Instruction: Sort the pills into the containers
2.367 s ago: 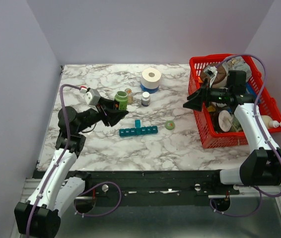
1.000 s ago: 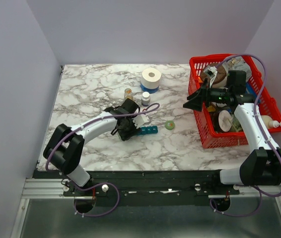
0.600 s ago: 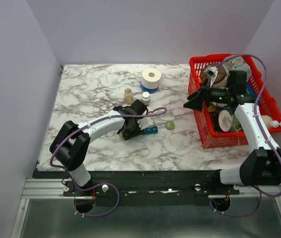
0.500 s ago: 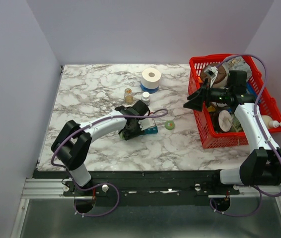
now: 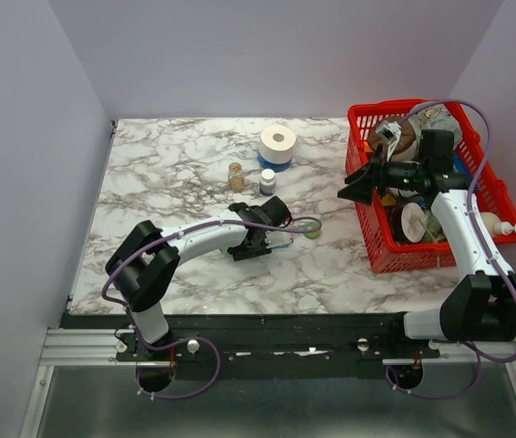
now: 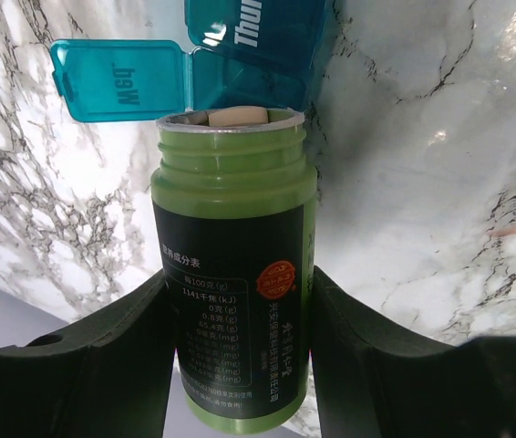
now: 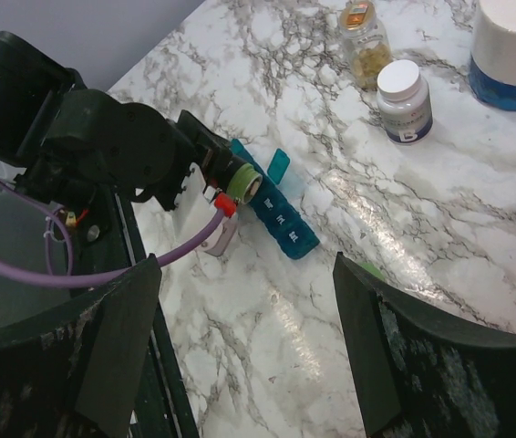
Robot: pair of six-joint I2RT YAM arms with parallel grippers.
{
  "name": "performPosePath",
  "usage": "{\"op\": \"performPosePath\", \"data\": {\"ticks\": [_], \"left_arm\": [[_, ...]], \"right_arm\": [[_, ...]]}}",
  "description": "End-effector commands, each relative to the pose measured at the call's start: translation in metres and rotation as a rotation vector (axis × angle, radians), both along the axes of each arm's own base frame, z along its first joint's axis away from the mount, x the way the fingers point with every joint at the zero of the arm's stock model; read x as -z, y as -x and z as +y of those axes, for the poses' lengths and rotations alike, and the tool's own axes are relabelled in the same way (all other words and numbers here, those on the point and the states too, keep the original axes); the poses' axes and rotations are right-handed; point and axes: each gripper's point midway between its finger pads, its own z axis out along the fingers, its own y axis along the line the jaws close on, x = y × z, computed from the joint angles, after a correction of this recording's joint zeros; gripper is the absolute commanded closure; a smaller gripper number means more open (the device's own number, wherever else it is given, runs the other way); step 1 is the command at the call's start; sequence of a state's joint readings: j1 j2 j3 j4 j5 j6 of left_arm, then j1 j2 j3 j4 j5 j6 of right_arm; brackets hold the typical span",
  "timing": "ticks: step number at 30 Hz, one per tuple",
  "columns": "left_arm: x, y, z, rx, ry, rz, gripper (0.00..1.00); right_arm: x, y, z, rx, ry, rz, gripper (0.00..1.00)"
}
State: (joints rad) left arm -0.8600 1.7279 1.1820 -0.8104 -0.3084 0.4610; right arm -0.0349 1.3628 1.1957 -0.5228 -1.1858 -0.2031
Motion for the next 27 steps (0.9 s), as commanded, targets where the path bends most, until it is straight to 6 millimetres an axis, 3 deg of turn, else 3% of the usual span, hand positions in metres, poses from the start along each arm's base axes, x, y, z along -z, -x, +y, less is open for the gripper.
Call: {"op": "performPosePath", "data": {"ticks": [1, 17, 27], "left_arm": [[-0.006, -0.007, 0.009, 0.007, -0.084, -0.052, 1.00], [-0.003, 0.000, 0.005, 0.118, -0.163, -0.102, 1.00], [-0.011, -0.013, 0.006, 0.154, -0.262, -0.216, 1.00]], "right_arm": [[-0.010, 0.003, 0.000, -0.023, -0.018, -0.020, 0.15], [-0.009, 0.002, -0.001, -0.022, -0.020, -0.015, 0.15], [-0.010, 0.003, -0.001, -0.026, -0.022, -0.017, 0.15]]}}
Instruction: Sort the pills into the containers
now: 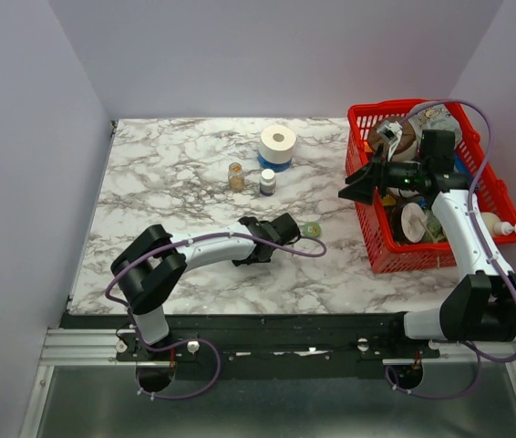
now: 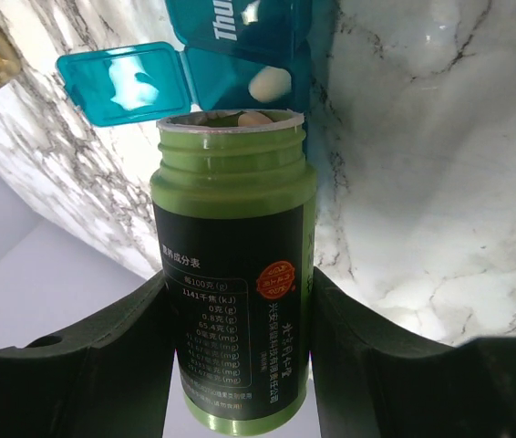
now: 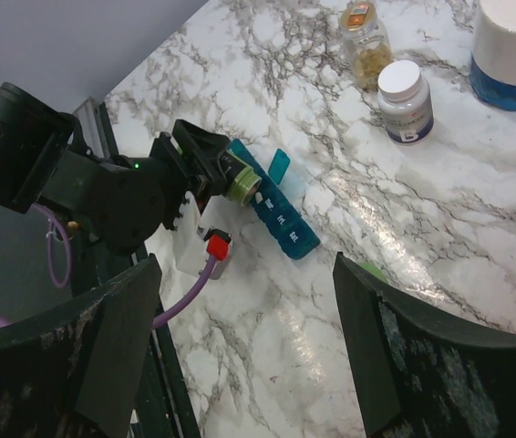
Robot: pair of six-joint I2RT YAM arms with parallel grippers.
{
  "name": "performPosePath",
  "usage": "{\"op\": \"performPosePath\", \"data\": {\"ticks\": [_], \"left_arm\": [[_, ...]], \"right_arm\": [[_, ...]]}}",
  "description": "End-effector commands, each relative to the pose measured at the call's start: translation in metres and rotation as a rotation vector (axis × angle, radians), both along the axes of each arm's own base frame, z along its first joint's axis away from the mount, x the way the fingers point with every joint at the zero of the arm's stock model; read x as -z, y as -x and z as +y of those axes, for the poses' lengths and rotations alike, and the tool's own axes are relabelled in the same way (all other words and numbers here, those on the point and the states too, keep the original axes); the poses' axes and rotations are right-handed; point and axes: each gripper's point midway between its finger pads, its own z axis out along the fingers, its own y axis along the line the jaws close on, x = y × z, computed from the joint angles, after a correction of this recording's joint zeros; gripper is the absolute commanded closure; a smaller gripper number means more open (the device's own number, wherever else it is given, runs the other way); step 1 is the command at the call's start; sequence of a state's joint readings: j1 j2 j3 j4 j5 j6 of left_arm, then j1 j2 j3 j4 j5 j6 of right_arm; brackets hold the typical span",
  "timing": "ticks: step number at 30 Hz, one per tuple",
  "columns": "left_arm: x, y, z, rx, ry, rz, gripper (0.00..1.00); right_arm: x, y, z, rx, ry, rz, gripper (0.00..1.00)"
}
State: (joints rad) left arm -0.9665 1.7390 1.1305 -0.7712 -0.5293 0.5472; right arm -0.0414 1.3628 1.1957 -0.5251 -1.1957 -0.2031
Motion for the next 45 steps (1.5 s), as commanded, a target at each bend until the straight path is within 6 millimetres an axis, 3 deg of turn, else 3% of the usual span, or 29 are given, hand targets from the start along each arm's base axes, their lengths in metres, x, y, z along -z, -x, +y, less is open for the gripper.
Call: {"op": "performPosePath", "data": {"ticks": [1, 9, 17, 33, 40, 45], "left_arm": [[-0.007, -0.012, 0.003, 0.018, -0.072, -0.078, 1.00], [-0.003, -0.009, 0.004, 0.013, -0.064, -0.063, 1.00], [-0.023, -0.014, -0.001, 0.050, -0.067, -0.107, 1.00], [-0.016, -0.009, -0.002, 0.084, -0.086, -0.108, 1.00], [-0.018, -0.004, 0.005, -0.020, 0.088, -0.106, 1.00], [-0.034, -0.005, 0.004, -0.111, 0.312, -0.184, 1.00]], "right_arm": [[-0.008, 0.002, 0.000, -0.023, -0.017, -0.016, 0.15], [-0.009, 0.002, -0.001, -0.021, -0.017, -0.018, 0.15], [-0.009, 0.002, -0.002, -0.021, -0.019, -0.018, 0.15], [-0.009, 0.002, -0.003, -0.020, -0.021, -0.018, 0.15], [-0.010, 0.002, -0.004, -0.017, -0.021, -0.019, 0.15], [-0.009, 0.002, -0.004, -0.017, -0.021, -0.015, 0.15]]}}
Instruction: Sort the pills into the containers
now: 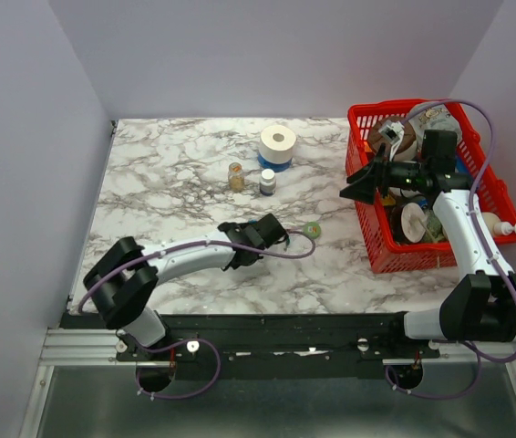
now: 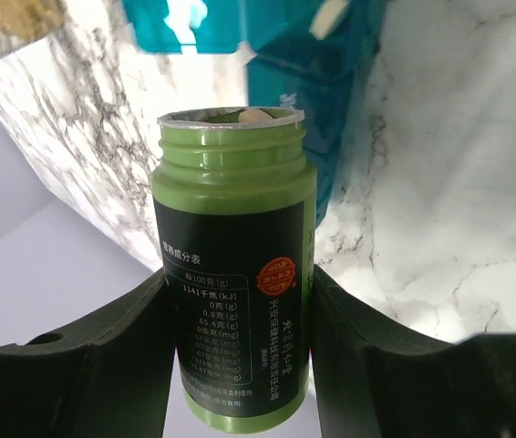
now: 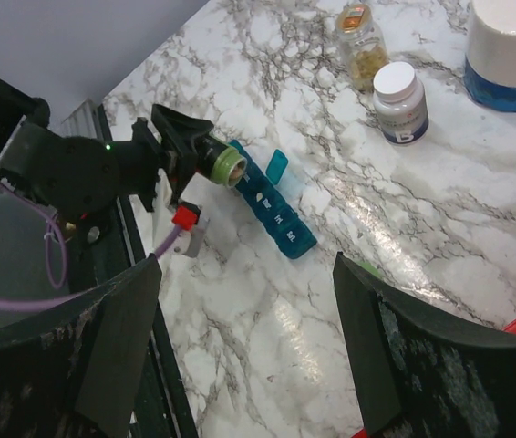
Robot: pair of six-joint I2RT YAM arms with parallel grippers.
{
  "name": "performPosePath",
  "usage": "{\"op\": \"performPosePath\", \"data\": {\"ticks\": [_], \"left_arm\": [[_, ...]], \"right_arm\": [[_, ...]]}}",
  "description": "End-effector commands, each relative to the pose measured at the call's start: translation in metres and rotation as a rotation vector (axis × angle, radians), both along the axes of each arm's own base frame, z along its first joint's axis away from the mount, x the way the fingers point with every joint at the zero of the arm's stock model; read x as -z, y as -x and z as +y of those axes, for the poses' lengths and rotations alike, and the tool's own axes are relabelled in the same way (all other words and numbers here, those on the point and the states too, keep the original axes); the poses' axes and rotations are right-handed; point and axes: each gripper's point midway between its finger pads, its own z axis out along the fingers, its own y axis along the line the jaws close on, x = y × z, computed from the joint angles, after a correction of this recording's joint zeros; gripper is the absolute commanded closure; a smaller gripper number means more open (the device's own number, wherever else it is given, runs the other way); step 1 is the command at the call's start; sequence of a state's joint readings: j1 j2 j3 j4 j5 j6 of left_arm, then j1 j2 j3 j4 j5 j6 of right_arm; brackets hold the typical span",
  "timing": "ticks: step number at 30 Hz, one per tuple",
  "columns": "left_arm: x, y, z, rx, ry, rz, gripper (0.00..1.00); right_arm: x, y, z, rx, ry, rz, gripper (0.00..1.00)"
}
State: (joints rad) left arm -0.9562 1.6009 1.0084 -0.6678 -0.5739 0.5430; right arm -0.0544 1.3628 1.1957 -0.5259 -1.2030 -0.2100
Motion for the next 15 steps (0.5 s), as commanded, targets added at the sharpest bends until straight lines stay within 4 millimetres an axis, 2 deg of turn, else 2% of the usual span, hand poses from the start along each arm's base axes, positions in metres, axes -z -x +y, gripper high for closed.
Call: {"op": "performPosePath", "data": {"ticks": [1, 4, 5, 7, 8, 10, 11, 12, 13, 14, 15], "left_arm": [[-0.022, -0.004, -0.012, -0.084, 0.278, -0.087, 1.00], [-0.042, -0.002, -0.023, -0.123, 0.539, -0.095, 1.00], [-0.058, 0.001, -0.031, -0.102, 0.696, -0.094, 1.00], [-0.076, 0.005, -0.037, -0.109, 0.899, -0.084, 1.00], [-0.099, 0.010, -0.040, -0.063, 1.053, -0.118, 1.00], [-0.122, 0.020, -0.044, 0.018, 1.266, -0.079, 1.00], [-0.146, 0.028, -0.043, 0.064, 1.424, -0.129, 1.00], [-0.157, 0.042, -0.048, 0.149, 1.513, -0.089, 1.00], [-0.167, 0.038, -0.036, 0.146, 1.576, -0.135, 1.00], [-0.182, 0.046, -0.035, 0.145, 1.714, -0.120, 1.00], [-0.189, 0.050, -0.034, 0.168, 1.767, -0.102, 1.00]], "right_arm": [[-0.009, 0.002, -0.001, -0.023, -0.019, -0.014, 0.15], [-0.007, 0.003, 0.000, -0.023, -0.019, -0.007, 0.15], [-0.007, 0.002, 0.000, -0.022, -0.017, -0.009, 0.15], [-0.006, 0.002, 0.000, -0.022, -0.017, -0.007, 0.15], [-0.006, 0.001, 0.000, -0.021, -0.016, -0.006, 0.15], [-0.004, 0.001, 0.000, -0.021, -0.017, 0.000, 0.15], [-0.003, 0.000, -0.001, -0.017, -0.013, 0.002, 0.15], [-0.003, 0.000, -0.001, -0.017, -0.012, -0.001, 0.15], [-0.002, 0.000, -0.001, -0.017, -0.012, 0.002, 0.15], [-0.002, 0.000, -0.001, -0.016, -0.013, 0.004, 0.15], [-0.002, 0.000, -0.001, -0.016, -0.013, 0.005, 0.15]]}}
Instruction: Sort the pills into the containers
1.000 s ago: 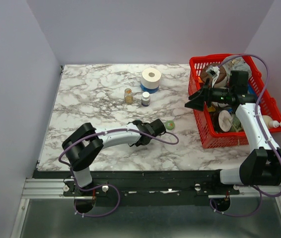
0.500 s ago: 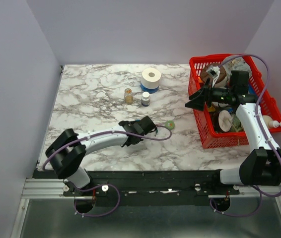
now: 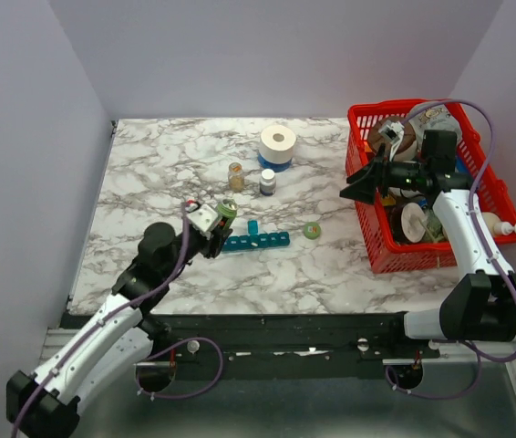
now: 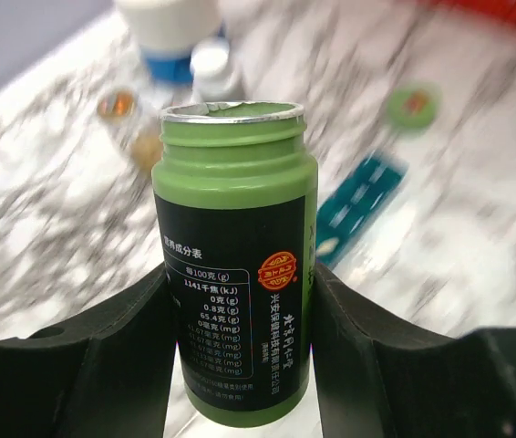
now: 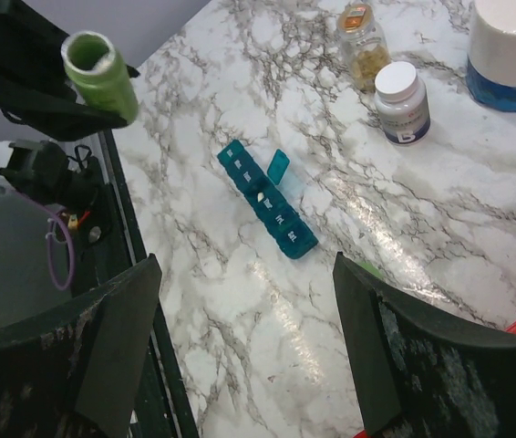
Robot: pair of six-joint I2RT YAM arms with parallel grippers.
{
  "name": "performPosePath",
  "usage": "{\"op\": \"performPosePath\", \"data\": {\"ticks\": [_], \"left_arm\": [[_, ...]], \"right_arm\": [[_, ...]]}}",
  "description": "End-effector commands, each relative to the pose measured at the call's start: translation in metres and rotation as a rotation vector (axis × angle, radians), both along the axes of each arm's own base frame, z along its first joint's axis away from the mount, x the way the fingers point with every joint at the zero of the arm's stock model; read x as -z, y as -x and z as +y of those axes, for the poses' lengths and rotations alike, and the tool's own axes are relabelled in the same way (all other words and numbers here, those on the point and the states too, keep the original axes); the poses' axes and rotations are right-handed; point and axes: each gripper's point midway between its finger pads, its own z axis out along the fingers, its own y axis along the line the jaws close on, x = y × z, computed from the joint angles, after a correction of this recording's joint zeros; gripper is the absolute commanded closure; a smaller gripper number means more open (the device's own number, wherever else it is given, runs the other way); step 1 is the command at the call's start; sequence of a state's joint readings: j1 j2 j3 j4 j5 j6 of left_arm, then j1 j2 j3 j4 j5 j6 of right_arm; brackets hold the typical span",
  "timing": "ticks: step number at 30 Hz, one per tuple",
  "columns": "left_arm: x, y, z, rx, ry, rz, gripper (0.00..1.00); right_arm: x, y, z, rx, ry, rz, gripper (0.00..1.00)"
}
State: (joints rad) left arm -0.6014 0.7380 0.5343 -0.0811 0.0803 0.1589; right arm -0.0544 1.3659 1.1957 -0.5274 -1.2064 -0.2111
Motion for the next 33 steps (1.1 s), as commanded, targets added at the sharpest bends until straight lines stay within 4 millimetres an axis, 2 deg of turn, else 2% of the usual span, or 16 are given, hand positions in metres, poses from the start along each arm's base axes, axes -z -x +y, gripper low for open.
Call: {"op": "performPosePath", "data": {"ticks": [1, 6, 9, 10, 11, 12, 13, 14, 16, 17, 18, 23, 25, 26, 32, 33], "left_arm": [[-0.083, 0.035, -0.026, 0.273, 0.543, -0.104, 1.00], [-0.111, 0.038, -0.025, 0.342, 0.772, -0.007, 1.00], [-0.108, 0.031, -0.026, 0.379, 0.758, 0.075, 1.00], [-0.102, 0.024, -0.026, 0.369, 0.698, 0.059, 1.00], [-0.074, 0.017, -0.025, 0.310, 0.642, 0.173, 1.00], [-0.079, 0.011, -0.023, 0.292, 0.585, 0.160, 1.00], [-0.067, 0.004, -0.017, 0.280, 0.461, 0.113, 1.00], [-0.036, 0.006, -0.012, 0.232, 0.391, 0.234, 1.00], [-0.022, -0.003, 0.003, 0.163, 0.254, 0.244, 1.00], [0.006, 0.000, 0.012, 0.141, 0.151, 0.310, 1.00], [0.013, -0.006, 0.021, 0.088, 0.099, 0.323, 1.00], [0.057, 0.005, 0.013, 0.091, -0.108, 0.446, 1.00], [0.065, 0.001, 0.015, 0.076, -0.228, 0.441, 1.00], [0.080, 0.010, 0.010, 0.099, -0.296, 0.490, 1.00], [0.100, 0.000, 0.026, 0.048, -0.608, 0.466, 1.00], [0.100, 0.001, 0.021, 0.063, -0.641, 0.449, 1.00]], "right_arm": [[-0.002, 0.000, -0.001, -0.015, -0.012, 0.005, 0.15], [-0.002, -0.001, -0.001, -0.014, -0.013, 0.006, 0.15], [-0.003, -0.001, -0.001, -0.014, -0.012, 0.002, 0.15], [-0.002, 0.000, -0.001, -0.013, -0.012, 0.003, 0.15], [-0.003, 0.000, -0.001, -0.013, -0.011, 0.000, 0.14], [-0.003, 0.000, -0.001, -0.012, -0.010, -0.001, 0.14], [-0.003, 0.000, -0.001, -0.013, -0.011, 0.002, 0.14], [-0.004, 0.000, -0.001, -0.014, -0.011, -0.003, 0.14], [-0.003, 0.000, -0.001, -0.014, -0.013, 0.003, 0.14], [-0.003, 0.000, -0.001, -0.017, -0.015, 0.003, 0.14], [-0.003, 0.000, -0.001, -0.017, -0.015, 0.003, 0.14], [-0.002, -0.001, -0.001, -0.017, -0.015, 0.003, 0.14], [-0.002, 0.000, -0.001, -0.017, -0.014, 0.005, 0.14], [-0.002, 0.000, -0.001, -0.018, -0.015, 0.005, 0.14], [-0.003, 0.000, -0.001, -0.019, -0.014, -0.003, 0.14], [-0.004, 0.000, -0.001, -0.021, -0.016, -0.001, 0.14]]}}
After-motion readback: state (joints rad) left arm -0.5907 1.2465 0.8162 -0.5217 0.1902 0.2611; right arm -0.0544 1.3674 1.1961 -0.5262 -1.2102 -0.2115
